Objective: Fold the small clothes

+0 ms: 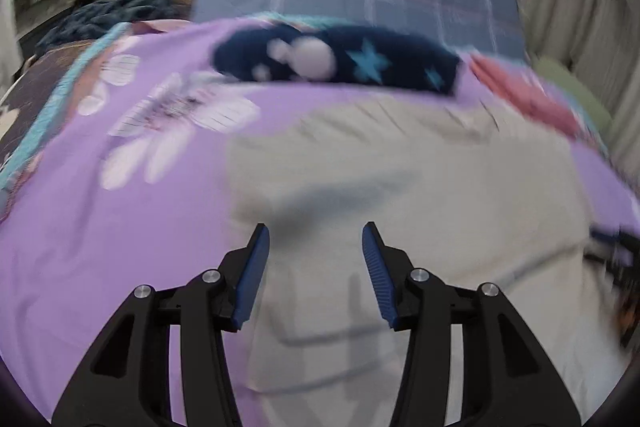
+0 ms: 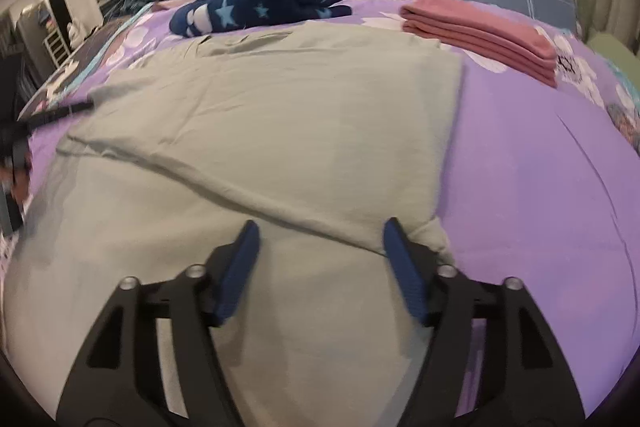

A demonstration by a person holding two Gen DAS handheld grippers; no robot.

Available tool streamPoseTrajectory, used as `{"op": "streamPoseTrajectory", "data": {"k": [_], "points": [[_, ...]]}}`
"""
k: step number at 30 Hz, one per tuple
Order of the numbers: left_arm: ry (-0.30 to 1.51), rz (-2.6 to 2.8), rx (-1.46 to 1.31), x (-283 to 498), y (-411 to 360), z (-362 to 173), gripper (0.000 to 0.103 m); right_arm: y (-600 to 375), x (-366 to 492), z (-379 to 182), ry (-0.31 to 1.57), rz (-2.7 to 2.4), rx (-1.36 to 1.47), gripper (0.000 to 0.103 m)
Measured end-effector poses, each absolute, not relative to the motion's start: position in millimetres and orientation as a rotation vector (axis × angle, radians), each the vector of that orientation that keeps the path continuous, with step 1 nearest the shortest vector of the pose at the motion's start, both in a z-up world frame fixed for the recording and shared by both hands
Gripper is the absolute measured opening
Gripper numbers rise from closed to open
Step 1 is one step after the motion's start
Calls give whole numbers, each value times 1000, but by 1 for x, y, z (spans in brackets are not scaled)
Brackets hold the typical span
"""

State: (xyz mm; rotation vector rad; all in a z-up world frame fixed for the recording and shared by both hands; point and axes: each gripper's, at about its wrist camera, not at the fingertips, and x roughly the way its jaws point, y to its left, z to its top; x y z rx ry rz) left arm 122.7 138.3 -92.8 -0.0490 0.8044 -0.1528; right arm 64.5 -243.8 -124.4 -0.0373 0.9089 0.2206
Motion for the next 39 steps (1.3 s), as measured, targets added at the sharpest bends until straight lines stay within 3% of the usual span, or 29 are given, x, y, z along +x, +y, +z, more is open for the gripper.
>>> {"op": "streamPoseTrajectory", "data": {"k": [5, 7, 9, 10, 12, 17, 23, 29, 35, 37, 39], "points": [[835, -185, -73, 155, 151, -85, 48, -244, 66, -126, 903, 234, -27, 75], [926, -221, 1, 176, 139, -95, 41, -247, 66, -127, 899, 240, -13, 75], [1017, -243, 21, 187, 130, -108, 28, -248, 65, -127, 894, 242, -4, 75], [1026, -245, 26, 189, 126, -109, 26, -247, 65, -127, 893, 241, -4, 75], [961, -318, 13, 179, 116, -99, 6, -246, 65, -128, 891, 240, -8, 75], [688, -520, 224, 115, 77, -73, 7, -246, 65, -129, 889, 247, -7, 78], [756, -557, 418, 90, 59, -99, 9, -243, 65, -129, 887, 245, -20, 79], [746, -509, 350, 99, 75, -94, 12, -243, 65, -129, 887, 243, -22, 79], [732, -32, 424, 144, 118, -97, 14, -243, 65, -129, 886, 242, -24, 79], [721, -49, 316, 139, 134, -91, 21, -242, 65, -129, 885, 242, -24, 79], [707, -55, 292, 131, 137, -89, 39, -243, 66, -129, 886, 245, -21, 80]]}}
